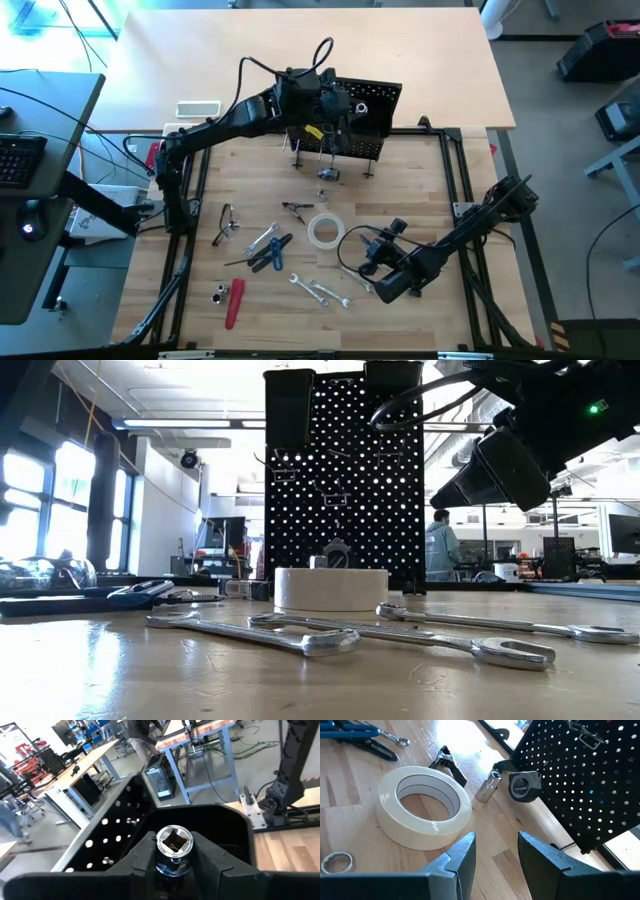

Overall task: Hang tools onto peg board
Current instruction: Put the silver socket into the right black bin on the peg board

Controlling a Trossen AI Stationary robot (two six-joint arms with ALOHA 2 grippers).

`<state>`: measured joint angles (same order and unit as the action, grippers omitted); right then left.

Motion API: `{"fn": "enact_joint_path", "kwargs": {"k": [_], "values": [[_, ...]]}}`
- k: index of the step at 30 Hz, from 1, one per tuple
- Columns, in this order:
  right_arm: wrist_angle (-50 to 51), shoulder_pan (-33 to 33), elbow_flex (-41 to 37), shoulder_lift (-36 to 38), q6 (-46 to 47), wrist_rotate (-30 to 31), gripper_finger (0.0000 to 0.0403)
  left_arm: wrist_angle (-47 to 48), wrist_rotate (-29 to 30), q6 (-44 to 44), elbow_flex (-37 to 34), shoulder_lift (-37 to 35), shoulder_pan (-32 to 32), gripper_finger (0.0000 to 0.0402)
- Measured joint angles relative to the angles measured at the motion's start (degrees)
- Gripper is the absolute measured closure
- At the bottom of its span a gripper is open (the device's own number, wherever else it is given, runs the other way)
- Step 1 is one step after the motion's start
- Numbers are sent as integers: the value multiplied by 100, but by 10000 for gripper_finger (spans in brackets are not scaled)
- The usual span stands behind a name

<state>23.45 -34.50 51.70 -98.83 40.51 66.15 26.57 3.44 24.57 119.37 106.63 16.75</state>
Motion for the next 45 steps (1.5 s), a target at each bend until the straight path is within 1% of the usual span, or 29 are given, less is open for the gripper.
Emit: {"fn": "enact_joint_path", "kwargs": {"k": [10,20,29,32,45], "values": [[-99,0,-1,0,2,1,263,17,40,110,0,0,13,322],[-146,0,-1,0,0,1,263,83,178,141,-4,85,24,311],[-200,-2,2,-18,13,-75,263,-125,201,285,13,290,21,303],[-202,-2,2,-26,5,-92,263,-193,308,379,11,301,5,297],[-213,-2,2,-26,4,-131,263,-252,340,526,2,306,-3,291]]}}
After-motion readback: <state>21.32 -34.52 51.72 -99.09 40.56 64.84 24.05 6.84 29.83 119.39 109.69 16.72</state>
